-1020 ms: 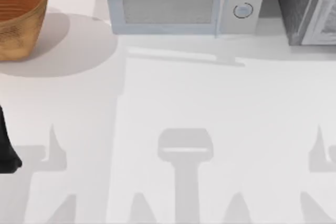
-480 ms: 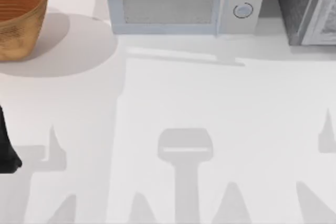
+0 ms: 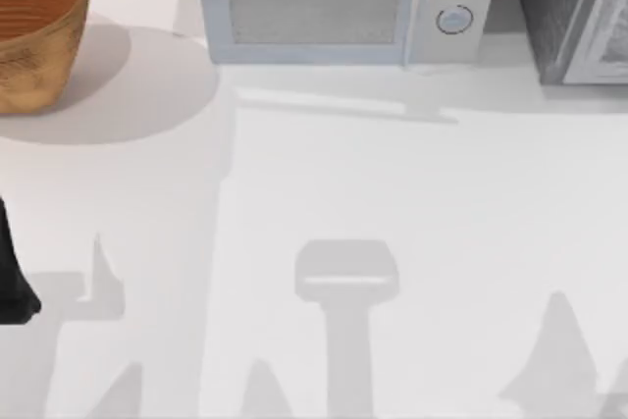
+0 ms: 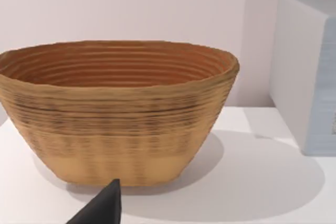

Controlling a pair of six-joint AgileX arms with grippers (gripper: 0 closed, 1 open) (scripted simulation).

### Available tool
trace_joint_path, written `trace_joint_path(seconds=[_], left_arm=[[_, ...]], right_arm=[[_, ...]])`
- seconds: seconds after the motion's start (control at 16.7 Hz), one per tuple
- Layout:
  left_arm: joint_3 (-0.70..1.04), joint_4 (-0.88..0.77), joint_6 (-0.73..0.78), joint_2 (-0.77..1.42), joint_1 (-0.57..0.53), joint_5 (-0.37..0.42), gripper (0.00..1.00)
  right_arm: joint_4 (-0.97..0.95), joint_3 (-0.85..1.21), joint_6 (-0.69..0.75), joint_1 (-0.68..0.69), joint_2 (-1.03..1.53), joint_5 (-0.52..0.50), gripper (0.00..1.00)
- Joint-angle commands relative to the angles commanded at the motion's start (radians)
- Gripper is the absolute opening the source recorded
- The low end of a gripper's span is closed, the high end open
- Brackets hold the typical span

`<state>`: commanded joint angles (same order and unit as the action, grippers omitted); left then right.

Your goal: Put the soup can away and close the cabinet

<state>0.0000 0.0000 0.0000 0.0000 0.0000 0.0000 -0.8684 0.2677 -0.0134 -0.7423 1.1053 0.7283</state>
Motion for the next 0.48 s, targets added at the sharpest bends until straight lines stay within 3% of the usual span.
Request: trace_joint_path(seconds=[0.24, 0.48], left_arm=[[0.000, 0.000, 0.000, 0.000, 0.000, 0.000, 1.00], [0.000, 0.000, 0.000, 0.000, 0.000, 0.000, 1.00]], right_arm=[[-0.212, 0.063, -0.005, -0.181, 0.291, 0.181, 1.00], [-0.325, 0.097, -0.008, -0.276, 0.436, 0.278, 1.00]])
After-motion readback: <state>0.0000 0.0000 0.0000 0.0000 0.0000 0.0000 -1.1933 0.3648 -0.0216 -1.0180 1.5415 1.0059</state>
